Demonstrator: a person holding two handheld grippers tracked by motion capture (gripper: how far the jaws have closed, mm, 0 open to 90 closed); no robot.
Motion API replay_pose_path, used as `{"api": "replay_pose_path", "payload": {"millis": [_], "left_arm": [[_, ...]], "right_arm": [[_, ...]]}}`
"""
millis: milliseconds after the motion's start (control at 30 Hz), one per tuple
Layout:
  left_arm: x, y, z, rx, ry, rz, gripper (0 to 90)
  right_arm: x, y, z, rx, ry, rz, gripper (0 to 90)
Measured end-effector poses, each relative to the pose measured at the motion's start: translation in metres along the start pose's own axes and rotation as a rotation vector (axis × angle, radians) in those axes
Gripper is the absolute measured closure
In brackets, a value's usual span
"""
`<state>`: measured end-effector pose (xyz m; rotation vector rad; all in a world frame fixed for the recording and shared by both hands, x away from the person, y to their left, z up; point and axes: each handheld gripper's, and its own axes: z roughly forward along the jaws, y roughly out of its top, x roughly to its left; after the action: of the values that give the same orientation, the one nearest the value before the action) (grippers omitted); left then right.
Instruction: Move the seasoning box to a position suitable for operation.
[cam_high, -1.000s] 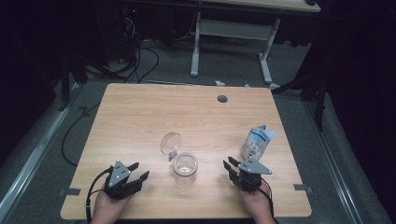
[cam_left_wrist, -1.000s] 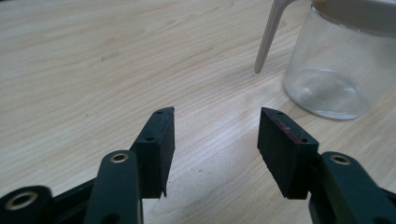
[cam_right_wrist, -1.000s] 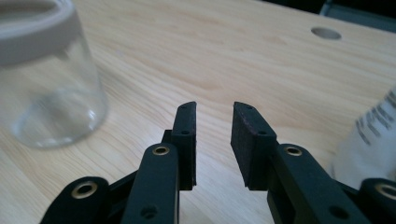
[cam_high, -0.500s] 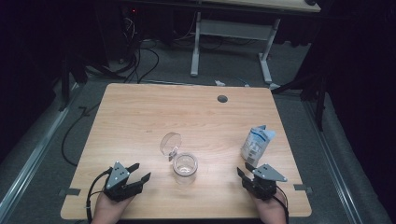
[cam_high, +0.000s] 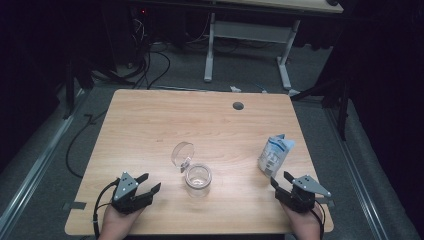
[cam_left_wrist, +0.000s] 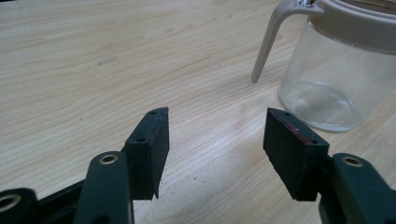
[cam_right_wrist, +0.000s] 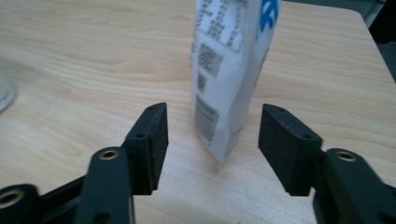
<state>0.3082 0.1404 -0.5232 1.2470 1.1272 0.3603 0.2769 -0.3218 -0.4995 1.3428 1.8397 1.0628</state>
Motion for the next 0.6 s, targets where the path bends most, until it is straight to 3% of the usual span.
{"api": "replay_pose_path", "payload": {"millis": [167, 300, 467, 600], "left_arm": [[0.002, 0.003, -0.003, -0.013, 0.001, -0.013, 41.3], [0.003, 0.003, -0.004, -0.016, -0.003, -0.010, 41.4], [0.004, 0.004, -0.004, -0.018, 0.000, -0.017, 41.3], [0.005, 0.004, -0.005, -0.019, -0.001, -0.014, 41.1]], "right_arm": [[-0.007, 0.012, 0.009, 0.007, 0.024, 0.041, 29.0], [-0.006, 0.024, 0.013, -0.012, 0.023, 0.027, 26.3], [-0.006, 0.037, 0.021, -0.010, 0.003, 0.014, 30.0], [-0.009, 0.044, 0.023, -0.028, -0.014, 0.029, 42.1]]}}
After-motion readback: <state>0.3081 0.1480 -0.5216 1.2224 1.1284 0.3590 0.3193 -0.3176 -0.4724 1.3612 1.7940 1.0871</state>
